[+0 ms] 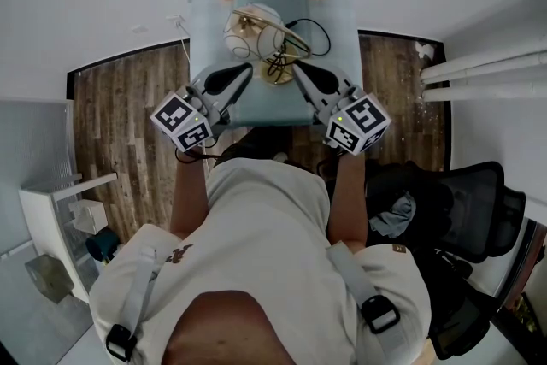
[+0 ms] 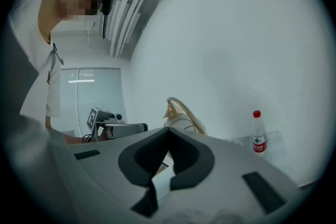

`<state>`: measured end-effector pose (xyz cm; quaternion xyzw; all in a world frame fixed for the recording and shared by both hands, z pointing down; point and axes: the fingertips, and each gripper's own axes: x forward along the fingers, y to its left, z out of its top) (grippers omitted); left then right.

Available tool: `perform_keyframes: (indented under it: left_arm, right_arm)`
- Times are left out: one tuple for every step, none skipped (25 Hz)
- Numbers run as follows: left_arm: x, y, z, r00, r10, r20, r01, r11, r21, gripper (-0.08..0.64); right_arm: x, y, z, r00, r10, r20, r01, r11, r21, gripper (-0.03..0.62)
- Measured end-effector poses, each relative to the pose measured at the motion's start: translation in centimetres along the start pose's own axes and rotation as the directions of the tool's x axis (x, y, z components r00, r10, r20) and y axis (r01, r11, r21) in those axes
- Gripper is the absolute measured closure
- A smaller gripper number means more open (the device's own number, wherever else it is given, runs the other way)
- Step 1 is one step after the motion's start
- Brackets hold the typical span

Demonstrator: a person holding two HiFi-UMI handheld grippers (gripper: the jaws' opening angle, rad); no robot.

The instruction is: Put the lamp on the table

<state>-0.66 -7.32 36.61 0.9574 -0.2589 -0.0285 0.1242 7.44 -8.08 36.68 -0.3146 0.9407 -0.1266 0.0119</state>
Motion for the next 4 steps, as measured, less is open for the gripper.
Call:
perform_keyframes:
  left_arm:
    - [0.03,0.00,-0.03,1.000,0.000,-0.001,0.000,1.000,0.000,0.560]
    - [0.06,-0.01,-0.06,1.000,-0.001,-0.002,0.001,1.000,0.000,0.560]
    - [0.10,-0.02,-0.09,1.000,-0.001,-0.003,0.001,1.000,0.000,0.560]
    - [0.14,-0.03,-0.12,1.000,-0.002,-0.005,0.002,1.000,0.000,0.560]
  right_arm:
    - [0.00,-0.01,0.00,1.000,0.000,-0.001,0.000,1.000,0.001,0.597]
    - [-0.01,-0.03,-0.02,1.000,0.000,-0.002,0.000,1.000,0.001,0.597]
    - [-0.03,-0.06,-0.04,1.000,0.000,-0.003,0.000,1.000,0.001,0.597]
    - [-0.05,-0.09,-0.06,1.000,0.000,-0.004,0.000,1.000,0.000,0.597]
